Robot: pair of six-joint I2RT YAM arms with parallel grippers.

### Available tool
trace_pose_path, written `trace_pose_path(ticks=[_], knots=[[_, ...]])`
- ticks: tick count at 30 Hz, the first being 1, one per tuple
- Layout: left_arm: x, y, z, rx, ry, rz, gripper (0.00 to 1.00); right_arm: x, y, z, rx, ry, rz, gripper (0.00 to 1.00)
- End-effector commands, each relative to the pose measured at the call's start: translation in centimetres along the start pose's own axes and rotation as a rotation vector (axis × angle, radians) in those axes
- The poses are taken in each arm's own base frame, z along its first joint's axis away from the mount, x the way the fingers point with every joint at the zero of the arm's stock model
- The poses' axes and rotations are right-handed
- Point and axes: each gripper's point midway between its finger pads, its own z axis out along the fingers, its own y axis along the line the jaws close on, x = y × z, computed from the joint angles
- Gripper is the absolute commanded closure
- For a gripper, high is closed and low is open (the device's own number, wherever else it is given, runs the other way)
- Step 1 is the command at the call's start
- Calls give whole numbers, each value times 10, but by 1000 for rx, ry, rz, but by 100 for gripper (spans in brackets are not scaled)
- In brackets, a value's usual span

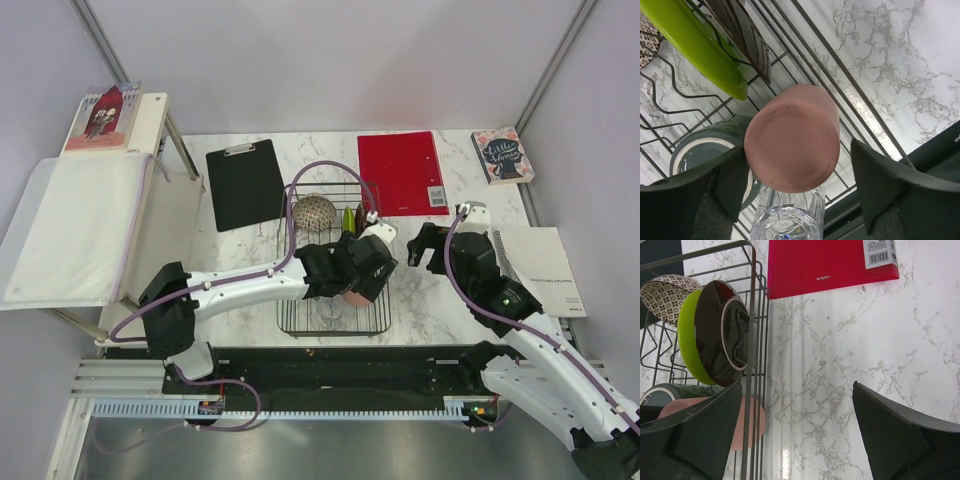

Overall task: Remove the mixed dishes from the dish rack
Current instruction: Pick up the cup from the dish rack.

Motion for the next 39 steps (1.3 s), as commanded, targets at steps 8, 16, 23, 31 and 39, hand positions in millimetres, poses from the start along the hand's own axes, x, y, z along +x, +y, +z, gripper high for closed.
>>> trace_pose_path(ticks=[8,16,23,31,39], knots=[[-21,-8,-4,21,-74,-8,70,2,0,-1,-7,-7,9,2],[-67,15,-69,18,-221,-39,97,-2,3,-2,-19,-13,16,2],[-119,42,-167,101,-473,-130,98,-6,6,-4,-25,-20,38,2],[-137,56,-219,502,-656,-343,98,-37,17,-28,-158,-216,192,6],[-151,58,-240,1025,-713,-472,98,-41,71,-62,-511,-204,225,9]])
